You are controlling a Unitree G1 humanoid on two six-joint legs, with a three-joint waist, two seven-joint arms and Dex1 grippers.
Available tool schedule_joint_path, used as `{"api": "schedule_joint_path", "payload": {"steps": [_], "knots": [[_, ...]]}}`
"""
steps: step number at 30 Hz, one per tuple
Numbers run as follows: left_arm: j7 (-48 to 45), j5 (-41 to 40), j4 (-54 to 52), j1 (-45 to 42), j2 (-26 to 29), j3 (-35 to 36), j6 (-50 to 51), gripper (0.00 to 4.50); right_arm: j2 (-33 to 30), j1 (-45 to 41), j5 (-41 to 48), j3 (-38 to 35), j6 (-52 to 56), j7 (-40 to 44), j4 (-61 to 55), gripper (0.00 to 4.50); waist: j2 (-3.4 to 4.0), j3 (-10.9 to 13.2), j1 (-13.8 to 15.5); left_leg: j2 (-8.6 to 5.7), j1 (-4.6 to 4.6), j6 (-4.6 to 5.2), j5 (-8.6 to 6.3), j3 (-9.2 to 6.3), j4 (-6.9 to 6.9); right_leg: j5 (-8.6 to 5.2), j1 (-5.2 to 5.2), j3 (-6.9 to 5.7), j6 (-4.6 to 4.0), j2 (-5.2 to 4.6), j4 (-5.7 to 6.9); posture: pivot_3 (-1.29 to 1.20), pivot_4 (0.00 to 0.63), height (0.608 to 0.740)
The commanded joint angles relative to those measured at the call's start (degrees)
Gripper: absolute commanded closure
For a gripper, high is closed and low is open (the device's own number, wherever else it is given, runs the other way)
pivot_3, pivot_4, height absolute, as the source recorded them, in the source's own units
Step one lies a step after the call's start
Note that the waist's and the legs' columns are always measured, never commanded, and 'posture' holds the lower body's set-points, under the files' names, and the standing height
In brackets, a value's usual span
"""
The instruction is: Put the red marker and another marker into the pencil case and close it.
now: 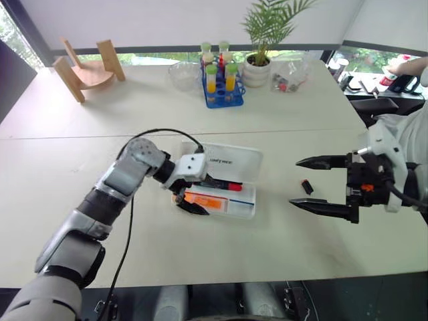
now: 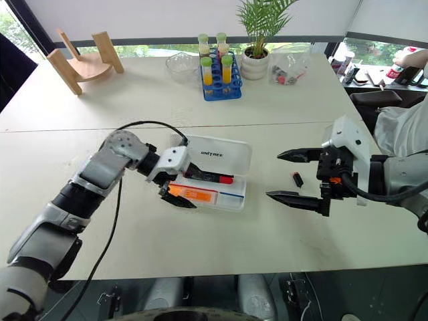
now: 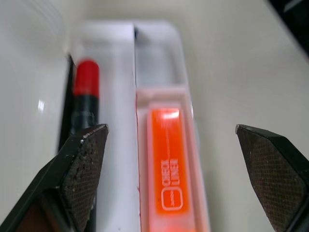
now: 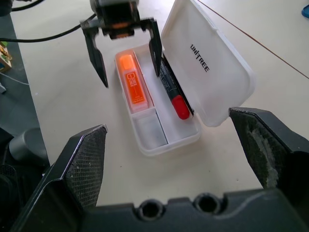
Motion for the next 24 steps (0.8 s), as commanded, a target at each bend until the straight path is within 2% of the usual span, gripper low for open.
{"api": "schedule_joint_path", "payload": {"steps": [1, 4, 7, 12, 15, 18, 24], "knots": [[1.6, -7.6, -7.4, 2.1, 4.0, 8.7, 7.7, 0.05, 0.8, 0.4, -0.4, -1.5, -0.4, -1.3, 0.3, 0.0, 0.01, 0.0, 0.0, 0.0, 0.02, 0.0, 0.0, -0.01, 0.0, 0.0, 0.01, 0.0, 0.0, 0.0, 0.0, 0.0, 0.15, 0.74], [4.2, -12.8, -12.0, 5.6, 7.3, 15.8, 12.0, 0.05, 1.3, 1.5, -3.1, -1.2, -0.7, -4.1, 1.1, 0.0, 0.0, 0.0, -0.1, 0.01, 0.03, 0.0, 0.0, 0.01, 0.0, 0.0, 0.02, 0.01, 0.0, -0.01, 0.01, 0.0, 0.15, 0.74], [6.9, -16.8, -16.1, 10.3, 10.2, 22.0, 14.6, 0.05, 2.7, 1.6, -8.2, 0.5, -0.1, -10.6, 3.5, 0.0, 0.0, 0.0, 0.0, 0.01, 0.04, -0.01, 0.0, 0.01, 0.0, 0.0, 0.03, 0.0, 0.0, -0.03, 0.01, 0.0, 0.15, 0.74], [10.7, -21.4, -20.4, 18.0, 13.5, 29.5, 17.1, 0.05, 6.6, 1.3, -11.6, 2.0, 6.4, -20.9, 6.1, 0.0, -0.01, 0.0, 0.2, -0.02, 0.05, -0.02, 0.01, 0.02, 0.0, 0.0, 0.05, 0.0, -0.01, -0.08, 0.01, 0.0, 0.15, 0.74], [13.2, -22.4, -22.2, 21.7, 14.1, 31.8, 17.1, 0.05, 11.0, 0.2, -12.4, 3.7, 11.3, -26.9, 7.3, 0.0, -0.01, 0.0, 0.1, -0.01, 0.05, -0.03, 0.01, 0.02, 0.0, 0.0, 0.04, 0.0, -0.01, -0.07, 0.01, 0.0, 0.15, 0.74], [16.3, -23.8, -24.8, 24.1, 13.6, 32.9, 17.6, 0.05, 16.4, -0.9, -15.3, 8.5, 12.6, -31.6, 10.0, 0.0, -0.02, 0.0, 0.0, 0.01, 0.07, -0.03, 0.01, 0.03, -0.02, 0.0, 0.04, 0.03, -0.02, -0.05, 0.01, 0.0, 0.15, 0.74], [19.5, -26.2, -26.8, 25.7, 14.7, 33.9, 18.3, 0.05, 19.7, -2.0, -21.4, 14.4, 8.8, -32.9, 16.6, 0.0, 0.02, 0.0, 0.0, -0.03, 0.06, -0.03, 0.01, 0.07, -0.02, 0.0, 0.03, 0.04, -0.02, -0.09, 0.02, 0.0, 0.15, 0.74]]}}
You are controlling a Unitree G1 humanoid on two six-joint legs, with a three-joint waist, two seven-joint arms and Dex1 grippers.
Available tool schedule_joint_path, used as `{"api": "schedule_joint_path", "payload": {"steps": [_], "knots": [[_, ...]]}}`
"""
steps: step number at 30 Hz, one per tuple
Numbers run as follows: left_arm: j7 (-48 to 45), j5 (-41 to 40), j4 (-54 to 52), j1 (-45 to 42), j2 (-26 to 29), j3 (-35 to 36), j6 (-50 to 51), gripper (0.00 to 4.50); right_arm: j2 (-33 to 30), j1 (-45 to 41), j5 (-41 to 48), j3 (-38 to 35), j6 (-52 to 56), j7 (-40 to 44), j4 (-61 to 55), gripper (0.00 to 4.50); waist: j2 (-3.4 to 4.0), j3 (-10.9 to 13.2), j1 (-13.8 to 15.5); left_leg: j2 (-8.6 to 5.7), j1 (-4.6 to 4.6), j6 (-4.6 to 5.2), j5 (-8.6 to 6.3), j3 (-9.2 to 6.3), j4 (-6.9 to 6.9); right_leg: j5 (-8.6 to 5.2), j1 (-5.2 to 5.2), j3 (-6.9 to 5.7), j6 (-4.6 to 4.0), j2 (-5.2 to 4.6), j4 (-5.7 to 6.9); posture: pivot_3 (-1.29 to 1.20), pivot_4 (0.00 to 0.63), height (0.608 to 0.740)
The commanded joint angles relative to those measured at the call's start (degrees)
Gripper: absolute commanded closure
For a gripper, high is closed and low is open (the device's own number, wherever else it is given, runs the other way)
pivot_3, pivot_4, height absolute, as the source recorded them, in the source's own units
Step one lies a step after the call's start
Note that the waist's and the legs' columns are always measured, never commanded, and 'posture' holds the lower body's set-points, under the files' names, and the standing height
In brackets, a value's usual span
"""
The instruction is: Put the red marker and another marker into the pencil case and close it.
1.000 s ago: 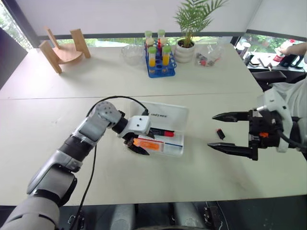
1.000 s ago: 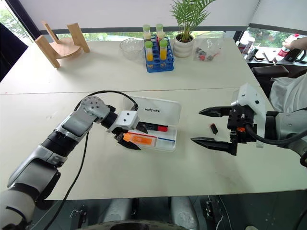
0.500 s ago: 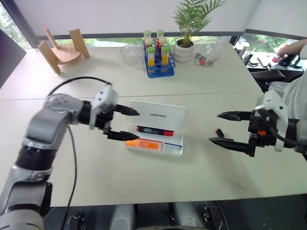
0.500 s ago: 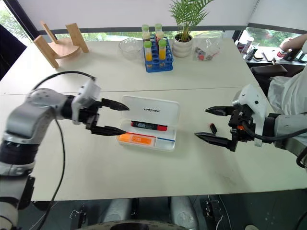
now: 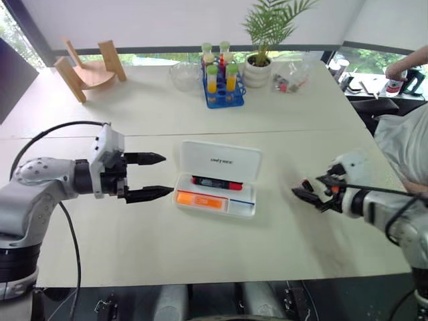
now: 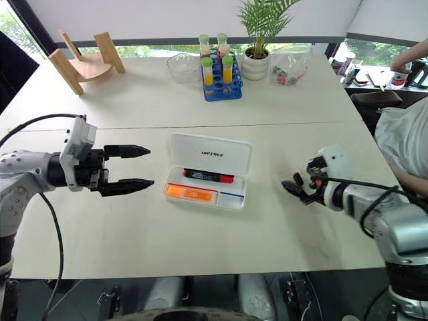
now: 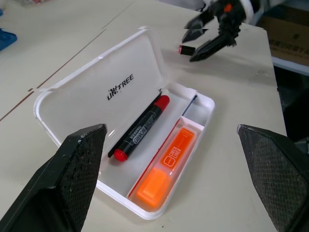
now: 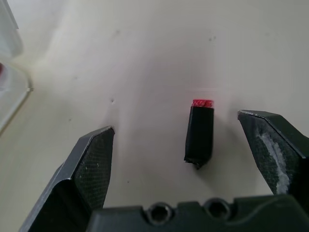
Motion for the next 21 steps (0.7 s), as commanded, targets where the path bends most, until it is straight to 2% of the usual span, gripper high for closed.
{"api": "schedule_joint_path", "payload": {"steps": [1, 3, 10, 11, 16, 21], "knots": [[1.6, -1.9, -2.8, 0.8, 1.4, 2.5, 0.2, 0.0, 0.6, -1.5, -3.5, 1.0, -2.9, -0.8, 2.8, 0.41, 0.0, 0.0, 0.0, 0.0, 0.0, 0.0, 0.0, 0.0, 0.0, 0.0, 0.0, 0.01, 0.0, 0.0, 0.0, 0.0, 0.15, 0.74], [2.2, -2.3, -3.4, 1.5, 1.9, 2.9, 0.2, 0.0, 1.1, -1.6, -4.8, 1.6, -3.9, -1.0, 4.4, 0.78, -0.01, 0.0, -0.1, 0.01, 0.01, 0.0, 0.0, -0.01, 0.0, 0.0, 0.0, 0.0, 0.0, 0.03, 0.0, 0.0, 0.15, 0.74], [3.9, -2.7, -3.9, 2.8, 3.1, 3.4, -0.6, 0.0, 1.5, -0.8, -5.1, 1.7, -3.9, 1.0, 2.7, 4.33, -0.03, 0.0, -0.1, 0.01, 0.05, 0.0, 0.0, -0.01, 0.0, 0.0, 0.04, 0.0, 0.0, 0.03, 0.0, 0.0, 0.15, 0.74], [4.0, -2.7, -3.9, 2.9, 3.3, 3.4, -0.6, 0.0, 1.4, -0.8, -4.6, 1.7, -3.7, 1.7, 1.8, 4.46, -0.04, 0.0, 0.0, 0.01, 0.05, 0.0, 0.0, -0.02, 0.0, 0.0, 0.05, 0.0, 0.0, 0.03, 0.0, 0.0, 0.15, 0.74], [4.5, -2.5, -3.6, 3.3, 3.6, 3.5, -1.1, 0.0, -1.5, -3.2, -4.0, 2.5, -9.0, 8.8, -3.6, 4.46, 0.06, 0.0, -0.1, 0.01, 0.05, 0.0, 0.0, -0.01, -0.02, 0.0, 0.02, 0.0, 0.0, 0.03, 0.0, 0.0, 0.15, 0.74], [5.1, -2.0, -2.7, 2.3, 3.2, 2.2, -1.9, 0.0, -5.9, -7.6, 1.3, 8.5, -14.4, 26.3, -9.4, 4.46, 0.18, 0.1, -0.3, 0.05, 0.05, 0.01, 0.0, -0.02, -0.04, 0.0, -0.01, -0.01, 0.0, 0.07, 0.0, 0.0, 0.15, 0.74]]}}
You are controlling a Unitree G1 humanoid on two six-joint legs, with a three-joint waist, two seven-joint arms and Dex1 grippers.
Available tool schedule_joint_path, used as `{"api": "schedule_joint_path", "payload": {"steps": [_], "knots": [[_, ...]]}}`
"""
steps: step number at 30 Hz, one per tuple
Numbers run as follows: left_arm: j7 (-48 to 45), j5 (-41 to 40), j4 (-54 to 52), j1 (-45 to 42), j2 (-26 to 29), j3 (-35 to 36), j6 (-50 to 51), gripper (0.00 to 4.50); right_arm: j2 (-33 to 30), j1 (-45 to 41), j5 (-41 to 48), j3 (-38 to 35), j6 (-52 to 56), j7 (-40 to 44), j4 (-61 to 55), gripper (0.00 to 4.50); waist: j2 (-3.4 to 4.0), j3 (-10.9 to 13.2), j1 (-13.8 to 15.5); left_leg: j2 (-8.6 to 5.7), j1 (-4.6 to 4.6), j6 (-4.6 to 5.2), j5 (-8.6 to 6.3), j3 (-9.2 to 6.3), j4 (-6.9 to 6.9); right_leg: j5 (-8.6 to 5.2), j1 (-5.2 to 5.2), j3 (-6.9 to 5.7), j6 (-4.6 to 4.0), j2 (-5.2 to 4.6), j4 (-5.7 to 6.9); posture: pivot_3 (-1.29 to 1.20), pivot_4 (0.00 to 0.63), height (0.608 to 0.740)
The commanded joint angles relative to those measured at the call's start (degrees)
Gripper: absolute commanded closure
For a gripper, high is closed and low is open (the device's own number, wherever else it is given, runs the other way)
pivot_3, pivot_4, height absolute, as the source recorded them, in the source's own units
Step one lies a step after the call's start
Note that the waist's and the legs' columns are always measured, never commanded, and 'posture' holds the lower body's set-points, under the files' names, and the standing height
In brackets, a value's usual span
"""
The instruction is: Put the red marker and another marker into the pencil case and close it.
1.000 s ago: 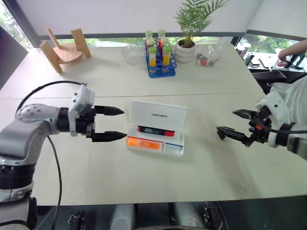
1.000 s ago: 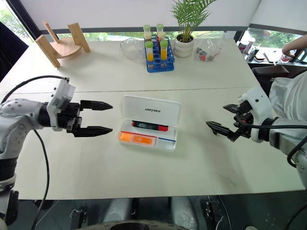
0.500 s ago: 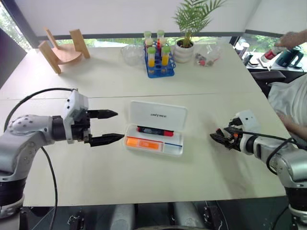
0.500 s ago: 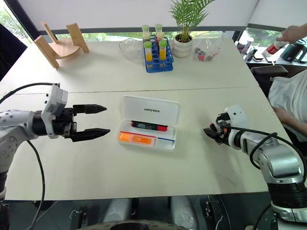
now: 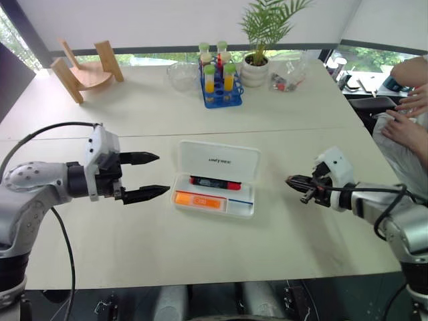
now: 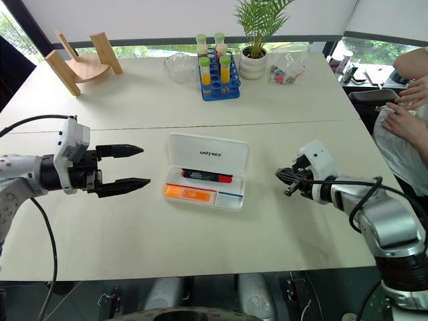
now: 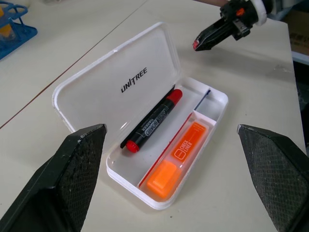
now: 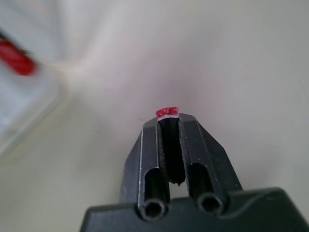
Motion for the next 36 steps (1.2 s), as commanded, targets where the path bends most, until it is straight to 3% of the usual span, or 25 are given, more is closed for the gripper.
{"api": "schedule_joint_path", "payload": {"steps": [1, 10, 19, 20, 21, 27, 31, 36], "knots": [[0.2, -0.1, -0.6, -1.1, 0.5, 0.2, -1.8, 0.0, -0.7, -4.3, 2.9, 4.6, -3.0, 9.3, -3.4, 4.46, -0.02, 0.0, 0.0, 0.02, 0.0, 0.0, 0.0, -0.03, -0.01, 0.0, 0.01, -0.02, 0.0, 0.02, 0.0, 0.0, 0.15, 0.74], [1.6, -0.8, -2.7, 1.2, 0.9, 1.7, -1.7, 0.0, 4.4, -13.3, -4.7, 19.2, -9.7, 16.7, 5.3, 4.46, -0.06, 0.0, 0.2, -0.03, -0.02, 0.0, 0.0, 0.0, 0.01, 0.0, -0.01, -0.03, 0.0, -0.05, -0.02, 0.0, 0.15, 0.74], [4.0, -3.2, -5.7, 6.2, 1.2, 4.5, -0.5, 0.0, 7.0, -15.0, -9.3, 22.8, -11.9, 18.6, 9.8, 4.46, -0.05, 0.0, 0.3, -0.02, -0.07, -0.01, 0.0, 0.0, 0.0, 0.0, -0.06, -0.02, -0.01, -0.08, -0.02, 0.0, 0.15, 0.74], [4.2, -3.4, -5.8, 6.4, 1.2, 4.6, -0.4, 0.0, 7.2, -15.1, -9.4, 22.7, -11.8, 18.7, 10.0, 3.59, -0.05, 0.0, 0.2, -0.02, -0.06, -0.01, 0.0, 0.01, 0.0, 0.0, -0.05, -0.02, -0.01, -0.08, -0.02, 0.0, 0.15, 0.74], [4.3, -3.6, -5.9, 6.6, 1.2, 4.7, -0.2, 0.0, 7.4, -15.2, -9.5, 22.5, -11.7, 18.8, 10.0, 3.26, -0.05, 0.0, 0.2, -0.02, -0.05, -0.01, 0.0, 0.02, 0.0, 0.0, -0.05, -0.02, 0.0, -0.08, -0.02, 0.0, 0.15, 0.74], [4.5, -4.1, -5.0, 6.7, 1.7, 4.3, 0.1, 0.0, 7.0, -15.7, -8.0, 21.1, -9.4, 20.0, 8.1, 0.14, -0.05, 0.0, 0.2, -0.02, -0.05, -0.01, 0.0, 0.0, 0.0, 0.0, -0.05, -0.03, -0.01, -0.06, -0.02, 0.0, 0.15, 0.74], [4.6, -4.1, -3.9, 5.9, 1.8, 3.5, 0.1, 0.0, 6.3, -16.3, -6.8, 19.1, -7.9, 20.4, 6.5, 0.02, -0.05, 0.0, 0.2, -0.02, -0.05, -0.01, 0.0, -0.01, 0.0, 0.0, -0.06, -0.03, -0.01, -0.06, -0.01, 0.0, 0.15, 0.74], [5.9, -3.8, 1.7, 2.0, 0.7, 2.5, 0.4, 0.0, 5.2, -18.8, -0.2, 10.9, -3.2, 20.4, 2.9, 0.02, -0.05, 0.1, 0.3, -0.03, -0.06, -0.01, 0.0, -0.01, 0.0, 0.0, -0.06, -0.04, -0.01, -0.06, -0.01, 0.0, 0.15, 0.74]]}}
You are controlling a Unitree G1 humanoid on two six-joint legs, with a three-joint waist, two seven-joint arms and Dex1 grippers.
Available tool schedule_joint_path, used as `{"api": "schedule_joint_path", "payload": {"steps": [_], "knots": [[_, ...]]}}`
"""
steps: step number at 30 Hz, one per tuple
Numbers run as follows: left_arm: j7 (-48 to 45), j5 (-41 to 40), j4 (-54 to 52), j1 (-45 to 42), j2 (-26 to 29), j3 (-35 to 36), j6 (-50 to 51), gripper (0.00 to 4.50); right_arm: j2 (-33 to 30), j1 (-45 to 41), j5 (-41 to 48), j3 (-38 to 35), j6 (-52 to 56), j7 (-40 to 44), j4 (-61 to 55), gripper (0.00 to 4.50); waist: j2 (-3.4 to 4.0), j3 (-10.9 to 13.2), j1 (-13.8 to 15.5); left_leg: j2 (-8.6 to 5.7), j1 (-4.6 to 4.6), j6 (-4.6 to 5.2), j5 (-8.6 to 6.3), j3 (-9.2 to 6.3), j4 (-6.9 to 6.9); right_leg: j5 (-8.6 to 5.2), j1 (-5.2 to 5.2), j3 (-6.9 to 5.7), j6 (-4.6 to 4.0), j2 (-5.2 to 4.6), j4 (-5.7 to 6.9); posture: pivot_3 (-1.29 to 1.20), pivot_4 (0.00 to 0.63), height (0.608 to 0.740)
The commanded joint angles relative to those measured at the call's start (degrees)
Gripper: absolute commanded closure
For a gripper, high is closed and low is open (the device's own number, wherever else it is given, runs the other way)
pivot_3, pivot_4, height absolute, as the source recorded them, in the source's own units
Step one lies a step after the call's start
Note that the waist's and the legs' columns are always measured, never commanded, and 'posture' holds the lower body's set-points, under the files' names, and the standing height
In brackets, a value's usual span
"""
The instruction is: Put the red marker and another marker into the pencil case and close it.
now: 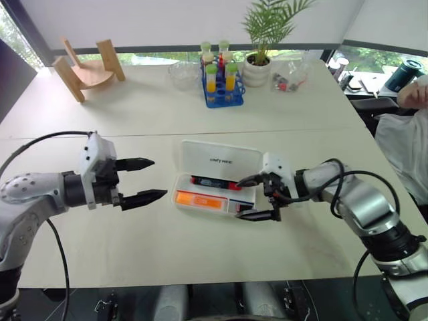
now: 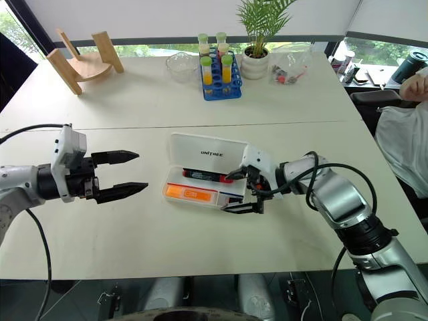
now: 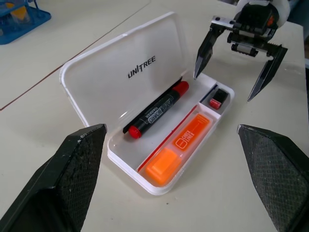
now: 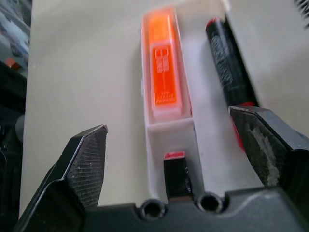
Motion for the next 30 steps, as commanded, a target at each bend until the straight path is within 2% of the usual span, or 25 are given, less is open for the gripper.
{"api": "schedule_joint_path", "payload": {"steps": [1, 5, 8, 9, 11, 18, 21, 24, 30], "knots": [[0.3, -0.2, 5.0, -4.0, -0.2, -0.2, 0.2, 0.0, -2.0, -2.8, 6.2, -8.4, 3.3, 0.4, -4.5, 0.02, 0.02, 0.0, 0.1, 0.0, 0.0, 0.0, 0.0, 0.0, 0.0, 0.0, 0.01, 0.0, 0.0, 0.0, 0.0, 0.0, 0.15, 0.74], [-1.5, 1.3, 12.3, -8.4, -0.3, -2.5, -0.2, 0.0, -4.7, -3.3, 9.8, -13.0, 5.9, 0.4, -6.4, 0.02, 0.02, 0.0, 0.1, -0.02, -0.01, 0.0, 0.0, -0.01, 0.0, 0.0, 0.02, -0.03, 0.0, -0.01, -0.01, 0.0, 0.15, 0.74], [-4.3, 7.9, 26.3, -16.0, -2.4, -7.9, -6.9, 0.0, -7.7, -2.0, 10.6, -17.2, 6.2, -0.7, -8.3, 0.02, 0.04, 0.0, 0.2, -0.03, -0.01, 0.01, 0.0, 0.01, -0.02, 0.0, 0.0, -0.03, 0.0, 0.0, -0.02, 0.0, 0.15, 0.74], [-4.4, 9.9, 30.7, -18.7, -3.6, -9.3, -8.9, 0.26, -8.4, -1.7, 10.9, -18.2, 6.4, -1.2, -8.7, 0.0, 0.04, 0.0, 0.3, -0.03, -0.01, 0.0, 0.0, 0.0, -0.01, 0.0, 0.0, -0.04, 0.0, 0.01, 0.0, 0.0, 0.15, 0.74], [-5.6, 13.6, 37.8, -23.1, -5.5, -11.8, -12.8, 0.82, -9.3, -1.0, 11.9, -19.8, 7.0, -1.8, -9.5, 0.0, 0.02, 0.0, 0.2, -0.04, -0.01, 0.0, 0.0, 0.0, 0.01, 0.0, 0.01, -0.06, 0.0, 0.03, 0.01, 0.0, 0.15, 0.74], [-7.2, 24.8, 68.0, -40.1, -15.9, -16.6, -31.4, 4.44, -12.1, 2.4, 17.0, -25.9, 9.9, -3.8, -13.3, 0.0, -0.03, 0.1, 0.2, -0.06, -0.16, 0.0, 0.0, 0.0, 0.03, 0.01, -0.1, -0.06, 0.02, 0.02, -0.01, 0.0, 0.15, 0.74], [-6.9, 27.8, 79.1, -45.6, -20.9, -17.0, -37.8, 4.48, -12.5, 3.6, 17.8, -27.1, 10.6, -5.6, -14.5, 0.0, -0.04, 0.1, 0.1, -0.08, -0.28, 0.0, 0.0, 0.01, 0.07, 0.02, -0.17, -0.05, 0.04, 0.0, -0.01, 0.0, 0.15, 0.74], [-9.9, 28.1, 85.6, -49.2, -25.0, -16.0, -40.4, 4.48, -13.2, 4.6, 18.8, -28.3, 11.4, -7.2, -15.3, 0.0, -0.04, 0.1, 0.1, -0.09, -0.36, 0.0, 0.0, 0.0, 0.11, 0.02, -0.23, -0.06, 0.04, -0.01, 0.0, 0.0, 0.15, 0.74], [-25.8, 26.1, 84.0, -50.8, -26.0, -15.9, -31.5, 4.48, -14.8, 7.0, 20.0, -30.2, 11.8, -8.9, -16.6, 0.0, -0.04, 0.1, -0.2, -0.07, -0.83, -0.02, 0.03, -0.04, 0.17, 0.02, -0.78, -0.07, 0.04, 0.05, 0.16, 0.0, 0.15, 0.74]]}}
